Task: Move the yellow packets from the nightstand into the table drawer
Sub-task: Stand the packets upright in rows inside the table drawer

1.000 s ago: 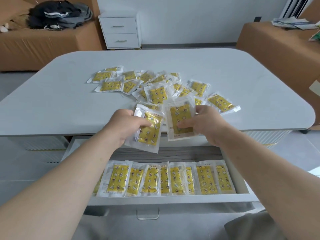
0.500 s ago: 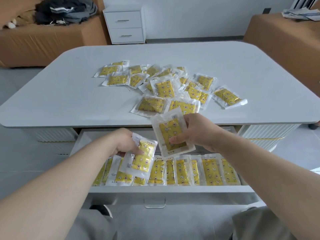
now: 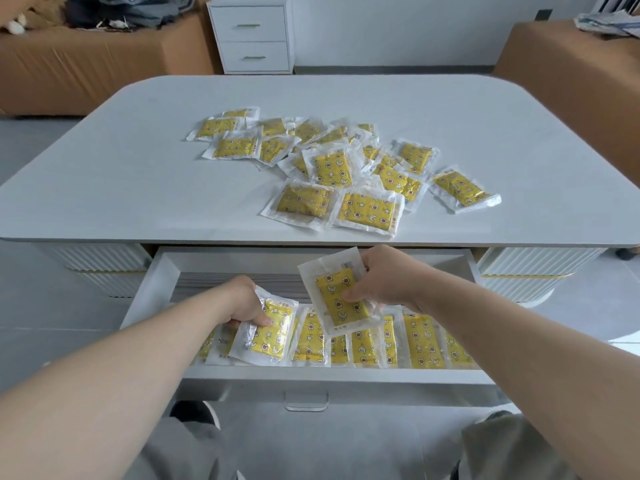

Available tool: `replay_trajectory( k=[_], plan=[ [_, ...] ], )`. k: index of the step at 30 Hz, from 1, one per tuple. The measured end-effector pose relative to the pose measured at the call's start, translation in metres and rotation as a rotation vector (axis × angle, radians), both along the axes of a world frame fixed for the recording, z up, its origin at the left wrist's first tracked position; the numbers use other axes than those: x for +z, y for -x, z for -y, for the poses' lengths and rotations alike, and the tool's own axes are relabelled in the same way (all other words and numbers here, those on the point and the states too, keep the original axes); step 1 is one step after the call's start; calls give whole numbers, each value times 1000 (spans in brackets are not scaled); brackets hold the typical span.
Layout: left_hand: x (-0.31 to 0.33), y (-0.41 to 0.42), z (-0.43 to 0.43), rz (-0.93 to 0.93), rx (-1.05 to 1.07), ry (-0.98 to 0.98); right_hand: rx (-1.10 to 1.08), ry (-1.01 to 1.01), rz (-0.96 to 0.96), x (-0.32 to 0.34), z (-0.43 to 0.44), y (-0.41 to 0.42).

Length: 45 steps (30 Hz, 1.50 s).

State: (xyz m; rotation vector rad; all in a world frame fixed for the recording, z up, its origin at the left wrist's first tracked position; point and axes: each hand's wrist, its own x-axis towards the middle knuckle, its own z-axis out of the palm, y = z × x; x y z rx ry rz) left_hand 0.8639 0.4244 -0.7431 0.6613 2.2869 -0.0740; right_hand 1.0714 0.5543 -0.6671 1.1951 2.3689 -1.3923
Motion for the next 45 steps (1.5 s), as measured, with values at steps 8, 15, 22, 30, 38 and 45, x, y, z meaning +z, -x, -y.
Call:
replay_trajectory(
  k=[8, 15, 22, 30, 38, 45],
  plan=[
    [6, -4, 7, -274, -348, 262, 36, -25, 71, -24, 1, 11],
    [25, -17, 1, -405, -504, 287, -36, 52, 129, -60, 11, 22],
    [33, -20, -1, -355, -502, 181, -218, 260, 102, -87, 29, 35],
    [34, -17, 5, -239, -542, 189, 85, -96, 310, -87, 44, 43],
    [56, -27, -7, -197, -589, 171, 187, -278, 408, -91, 39, 40],
    [94, -40, -26, -135, -563, -56, 262, -433, 359, -59, 32, 36]
  ],
)
